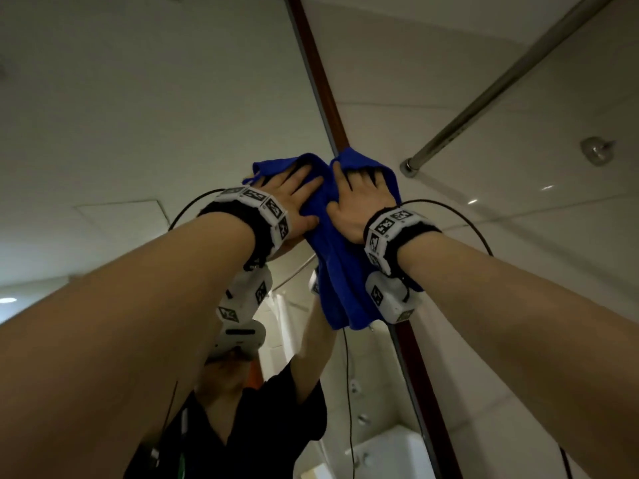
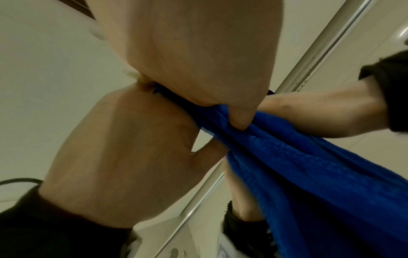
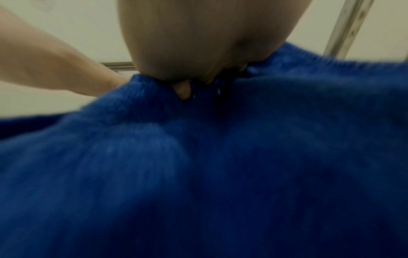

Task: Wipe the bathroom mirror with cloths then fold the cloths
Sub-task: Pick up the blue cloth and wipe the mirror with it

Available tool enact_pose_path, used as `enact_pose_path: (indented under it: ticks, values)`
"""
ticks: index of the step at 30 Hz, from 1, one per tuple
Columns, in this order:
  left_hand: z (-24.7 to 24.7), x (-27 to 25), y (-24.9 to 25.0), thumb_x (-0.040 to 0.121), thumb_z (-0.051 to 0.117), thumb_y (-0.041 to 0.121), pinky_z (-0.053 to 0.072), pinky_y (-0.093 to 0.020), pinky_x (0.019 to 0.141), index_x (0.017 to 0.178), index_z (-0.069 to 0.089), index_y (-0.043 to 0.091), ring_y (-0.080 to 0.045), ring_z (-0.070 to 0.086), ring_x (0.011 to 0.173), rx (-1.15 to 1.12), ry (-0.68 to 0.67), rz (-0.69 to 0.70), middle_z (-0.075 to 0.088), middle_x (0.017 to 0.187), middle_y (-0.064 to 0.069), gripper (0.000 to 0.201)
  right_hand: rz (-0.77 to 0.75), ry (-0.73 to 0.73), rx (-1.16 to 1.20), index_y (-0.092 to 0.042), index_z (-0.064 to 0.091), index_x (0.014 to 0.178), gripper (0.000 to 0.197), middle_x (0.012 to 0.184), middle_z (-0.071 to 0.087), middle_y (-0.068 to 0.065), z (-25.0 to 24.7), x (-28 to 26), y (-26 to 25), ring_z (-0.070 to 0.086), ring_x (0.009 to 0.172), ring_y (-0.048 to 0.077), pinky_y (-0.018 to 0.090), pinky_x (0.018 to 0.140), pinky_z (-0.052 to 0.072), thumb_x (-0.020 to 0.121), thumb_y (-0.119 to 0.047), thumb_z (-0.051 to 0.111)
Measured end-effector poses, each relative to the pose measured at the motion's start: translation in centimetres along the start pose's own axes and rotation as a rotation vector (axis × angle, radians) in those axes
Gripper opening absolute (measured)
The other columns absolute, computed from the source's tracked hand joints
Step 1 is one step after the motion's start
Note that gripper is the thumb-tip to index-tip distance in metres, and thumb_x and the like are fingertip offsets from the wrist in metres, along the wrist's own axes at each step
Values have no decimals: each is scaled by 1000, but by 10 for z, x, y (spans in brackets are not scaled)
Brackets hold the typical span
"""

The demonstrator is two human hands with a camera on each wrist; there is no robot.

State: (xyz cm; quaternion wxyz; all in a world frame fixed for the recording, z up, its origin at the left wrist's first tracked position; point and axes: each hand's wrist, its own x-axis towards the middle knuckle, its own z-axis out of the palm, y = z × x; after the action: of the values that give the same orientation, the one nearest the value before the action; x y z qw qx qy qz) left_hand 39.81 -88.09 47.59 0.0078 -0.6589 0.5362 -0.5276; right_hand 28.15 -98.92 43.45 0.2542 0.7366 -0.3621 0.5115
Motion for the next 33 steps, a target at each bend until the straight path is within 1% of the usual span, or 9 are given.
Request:
enact_pose_path:
  ticks: [5,9,11,13,17,20,24,29,33]
  values:
    - [-6,-28,-54,92,32,63,1,-47,117,149,-9,39,-19,-8,147,2,-33,-71,-18,158,8,75,132,11,183,-12,-5,154,75,161,-1,15,4,-1,-35,0,148,32,48,119,-4,98,-55,20]
    - [-14,-59,-100,91,30,66,3,-49,117,147,-13,44,-21,-7,147,25,-109,-139,-20,158,8,73,164,24,327,-14,-8,154,75,160,6,16,1,4,-83,6,147,34,49,119,-2,98,-55,20]
    - [-19,-78,-127,90,35,65,4,-48,117,148,-13,40,-20,-6,147,22,-125,-179,-18,158,8,80,146,61,341,-14,-6,154,75,159,9,16,-5,7,-117,8,146,35,50,119,-1,98,-56,21]
    - [-25,-102,-157,88,44,63,9,-44,118,150,-13,29,-20,-1,147,2,-102,-216,-12,160,5,91,113,84,357,-14,-5,154,75,160,6,16,-13,8,-153,5,146,35,51,118,-3,97,-56,21]
    - [-40,-156,-210,86,59,50,14,-39,117,151,-10,17,-22,8,147,-79,-124,-313,-1,161,-4,100,118,77,416,-14,-8,154,77,160,-1,16,-29,14,-217,-2,147,36,53,116,-10,97,-58,20]
    - [-51,-201,-245,85,65,44,17,-35,115,151,-9,15,-24,13,146,-93,-165,-396,3,160,-5,103,79,22,447,-14,-13,153,80,160,-7,16,-47,16,-268,-7,147,36,54,114,-13,97,-60,19]
    - [-53,-259,-292,83,68,42,21,-35,115,150,-12,12,-25,17,145,-6,-229,-490,4,160,-6,109,-26,-2,471,-14,-16,152,82,160,-10,16,-66,6,-342,-8,146,37,55,113,-15,96,-61,21]
    - [-48,-333,-366,79,72,44,24,-36,113,148,-20,11,-27,19,144,112,-383,-582,-4,160,-8,120,-121,9,468,-15,-18,152,83,160,-12,15,-80,-10,-429,-10,146,37,57,113,-16,95,-63,21]
    - [-45,-389,-421,75,76,43,24,-38,115,147,-23,11,-29,19,144,150,-433,-613,-6,160,-9,126,-173,39,464,-15,-17,152,84,160,-11,15,-94,-22,-505,-10,146,37,57,114,-15,95,-63,22]
